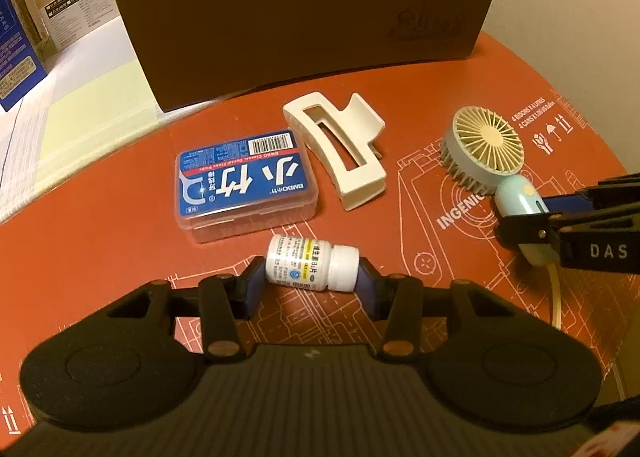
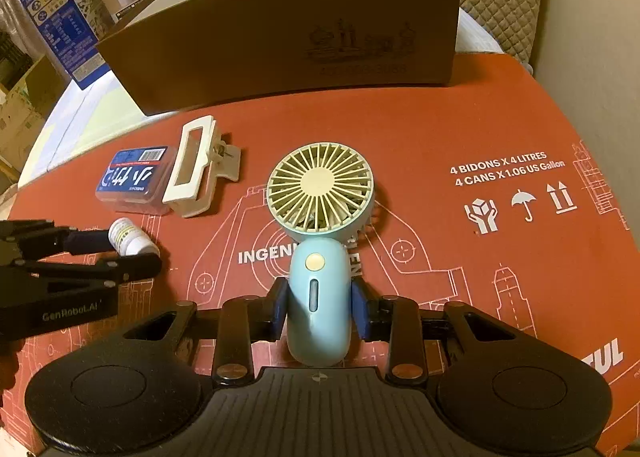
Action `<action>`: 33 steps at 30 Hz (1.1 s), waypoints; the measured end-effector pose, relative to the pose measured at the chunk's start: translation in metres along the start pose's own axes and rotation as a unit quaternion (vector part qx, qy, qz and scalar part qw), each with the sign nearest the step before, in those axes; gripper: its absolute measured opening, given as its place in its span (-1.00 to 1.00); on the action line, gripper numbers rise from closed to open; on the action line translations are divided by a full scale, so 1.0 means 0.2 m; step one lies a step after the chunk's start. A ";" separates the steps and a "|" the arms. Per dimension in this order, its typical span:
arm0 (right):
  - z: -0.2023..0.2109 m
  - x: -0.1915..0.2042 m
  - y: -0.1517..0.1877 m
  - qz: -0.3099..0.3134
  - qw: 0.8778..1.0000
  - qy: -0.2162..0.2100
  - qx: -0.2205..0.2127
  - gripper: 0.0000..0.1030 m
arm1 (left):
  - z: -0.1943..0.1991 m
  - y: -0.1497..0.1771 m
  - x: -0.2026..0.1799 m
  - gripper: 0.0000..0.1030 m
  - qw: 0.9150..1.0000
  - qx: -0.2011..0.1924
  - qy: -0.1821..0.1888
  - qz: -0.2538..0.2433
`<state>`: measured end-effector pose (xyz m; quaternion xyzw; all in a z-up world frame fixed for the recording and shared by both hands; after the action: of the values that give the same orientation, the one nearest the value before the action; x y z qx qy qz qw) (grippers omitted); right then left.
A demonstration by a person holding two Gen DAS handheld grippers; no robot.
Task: Organize rigid objects
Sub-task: 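Grasp the white pill bottle with the left tool while the right tool holds the fan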
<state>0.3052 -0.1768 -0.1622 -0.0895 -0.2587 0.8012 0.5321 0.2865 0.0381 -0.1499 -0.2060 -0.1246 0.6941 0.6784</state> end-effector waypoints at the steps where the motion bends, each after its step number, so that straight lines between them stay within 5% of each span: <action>1: 0.00 0.00 0.00 0.000 1.000 0.000 0.000 -0.39 | 0.00 0.00 0.00 -0.16 1.000 -0.001 -0.002 -0.002; 33: -0.02 0.03 -0.04 0.030 0.999 0.028 -0.011 -0.42 | 0.01 -0.01 -0.03 -0.18 1.000 0.005 -0.011 0.012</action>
<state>0.3111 -0.1666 -0.1604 -0.1257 -0.2500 0.8113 0.5134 0.2865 0.0324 -0.1470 -0.1963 -0.1266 0.7049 0.6697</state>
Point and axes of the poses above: each gripper's, at about its wrist camera, not at the fingertips, and z roughly against the way its jaws point, x to its left, y to its underside, the point moved 2 cm from there along -z, roughly the way its jaws point, and after that the axes turned 11 degrees about z, right-handed, at the moved point
